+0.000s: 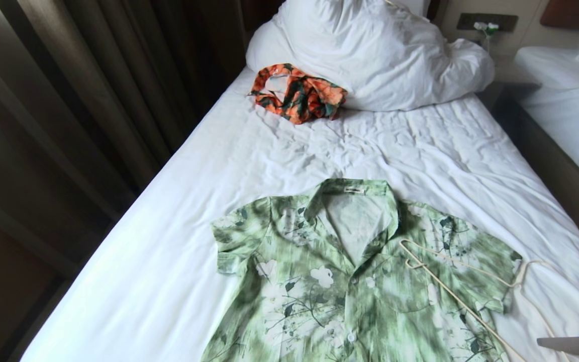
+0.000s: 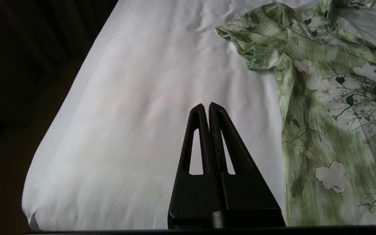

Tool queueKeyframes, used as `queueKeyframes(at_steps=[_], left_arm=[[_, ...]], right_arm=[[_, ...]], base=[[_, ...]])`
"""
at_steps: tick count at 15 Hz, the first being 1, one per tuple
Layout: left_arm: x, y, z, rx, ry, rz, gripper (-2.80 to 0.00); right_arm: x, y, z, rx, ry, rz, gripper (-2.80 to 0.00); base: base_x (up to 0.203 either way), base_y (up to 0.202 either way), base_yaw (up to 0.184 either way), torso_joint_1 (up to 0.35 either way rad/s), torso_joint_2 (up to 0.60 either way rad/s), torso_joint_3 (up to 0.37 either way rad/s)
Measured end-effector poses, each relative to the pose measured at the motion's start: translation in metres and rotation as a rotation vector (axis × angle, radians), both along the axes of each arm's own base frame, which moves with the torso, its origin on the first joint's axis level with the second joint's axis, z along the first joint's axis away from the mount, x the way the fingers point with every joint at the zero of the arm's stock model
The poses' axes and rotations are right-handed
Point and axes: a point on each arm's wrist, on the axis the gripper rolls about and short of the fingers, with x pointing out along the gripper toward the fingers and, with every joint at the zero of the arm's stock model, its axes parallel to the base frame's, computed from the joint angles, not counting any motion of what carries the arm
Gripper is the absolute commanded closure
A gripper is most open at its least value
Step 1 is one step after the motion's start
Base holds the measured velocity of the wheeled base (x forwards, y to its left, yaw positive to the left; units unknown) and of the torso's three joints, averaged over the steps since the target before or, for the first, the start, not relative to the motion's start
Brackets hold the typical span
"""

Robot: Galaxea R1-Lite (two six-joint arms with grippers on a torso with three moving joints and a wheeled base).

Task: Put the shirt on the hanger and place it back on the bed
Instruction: Lift the shirt and hanger

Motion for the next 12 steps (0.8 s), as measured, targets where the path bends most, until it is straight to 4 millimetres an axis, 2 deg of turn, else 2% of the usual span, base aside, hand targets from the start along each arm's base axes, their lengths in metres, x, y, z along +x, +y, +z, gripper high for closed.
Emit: queueKeyframes(at_steps=[4,12], left_arm=[[0.000,0.000,0.000,0.001,0.000,0.000,0.00],[0.000,0.000,0.000,0.001,0.000,0.000,0.00]], right_arm=[[0.002,0.011,-0.003,0.073,-0.029,0.037,-2.80],[0.004,0.015,-0.008,0.080,-0.042,0.053,-2.80]], base=[[0.000,0.000,0.000,0.000,0.00,0.000],[0.000,0.000,0.000,0.000,0.00,0.000]])
